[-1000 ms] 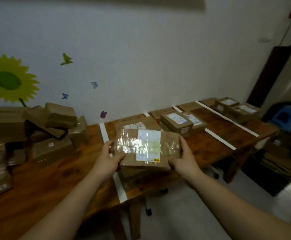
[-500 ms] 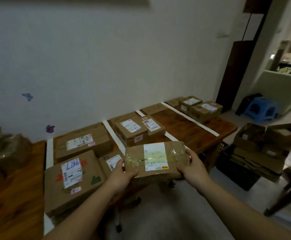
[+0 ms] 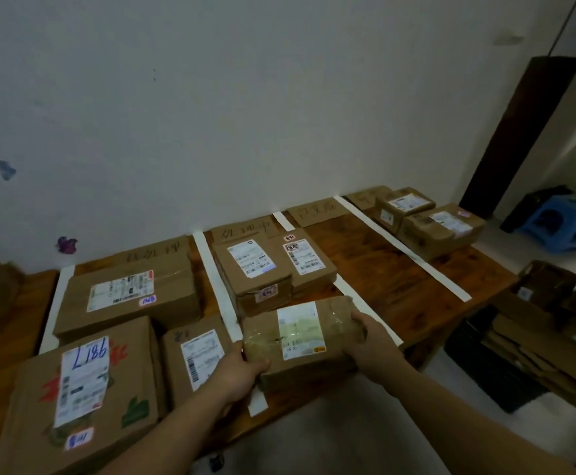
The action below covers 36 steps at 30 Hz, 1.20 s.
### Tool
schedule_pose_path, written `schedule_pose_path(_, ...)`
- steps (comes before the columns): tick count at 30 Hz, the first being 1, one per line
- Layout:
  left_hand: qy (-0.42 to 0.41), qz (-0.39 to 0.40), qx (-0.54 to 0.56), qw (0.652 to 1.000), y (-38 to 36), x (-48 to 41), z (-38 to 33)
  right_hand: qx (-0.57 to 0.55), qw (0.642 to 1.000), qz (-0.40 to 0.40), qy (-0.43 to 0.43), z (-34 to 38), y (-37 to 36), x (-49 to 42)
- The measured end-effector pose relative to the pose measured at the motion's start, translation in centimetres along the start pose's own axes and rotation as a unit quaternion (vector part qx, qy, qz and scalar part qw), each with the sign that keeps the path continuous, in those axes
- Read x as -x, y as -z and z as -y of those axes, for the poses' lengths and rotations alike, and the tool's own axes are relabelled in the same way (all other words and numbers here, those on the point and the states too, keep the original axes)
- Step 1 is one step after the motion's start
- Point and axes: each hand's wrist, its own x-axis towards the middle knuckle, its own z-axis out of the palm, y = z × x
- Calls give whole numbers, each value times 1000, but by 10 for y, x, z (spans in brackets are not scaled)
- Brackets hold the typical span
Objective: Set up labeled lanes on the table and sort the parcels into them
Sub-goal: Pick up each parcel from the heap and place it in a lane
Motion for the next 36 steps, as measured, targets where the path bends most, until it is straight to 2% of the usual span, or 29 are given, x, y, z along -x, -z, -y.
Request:
schedule_pose_path(4, 35, -13, 9, 999, -7, -28, 2, -9, 998, 48, 38, -12, -6, -42)
schedule_pose_path(7, 57, -33, 18, 998, -11, -45, 3, -16, 999, 49, 12, -26, -12, -65)
schedule_pose_path(9, 69, -45, 40, 996, -16, -57, 0, -12, 997, 81, -13, -35, -12, -80)
schedule_pose_path(13, 85, -59, 49, 993, -31, -74, -5, 59, 981, 180, -31, -58, -9, -107)
schedule_pose_path(16, 72, -123, 6, 990, -41, -82, -6, 113, 971, 212, 4, -73, -9, -119)
schedule_pose_path(18, 76, -203, 42, 975, -54, -80, -3, 143, 968, 195, 71, -78, -2, -126)
schedule_pose_path(20, 100, -258, 131, 952, -72, -74, 2, 155, 949, 223, 163, -78, 3, -133)
schedule_pose_path(22, 125, -217, 243, 937, -92, -66, 2, 136, 934, 276, 182, -74, 4, -135)
schedule_pose_path(24, 134, -196, 273, 932, -102, -64, 2, 152, 930, 298, 154, -68, 2, -133)
schedule_pose_path(27, 112, -240, 247, 932, -102, -65, 0, 134, 903, 378, 156, -68, 3, -117)
schedule_pose_path(29, 91, -238, 225, 940, -100, -60, 0, 125, 889, 408, 166, -70, 3, -99)
schedule_pose_path(33, 27, -167, 32, 985, -103, -42, -1, 174, 895, 373, 174, -65, -10, -73)
schedule_pose_path(36, -16, -150, -39, 988, -99, -35, 4, 158, 902, 362, 177, -56, -18, -66)
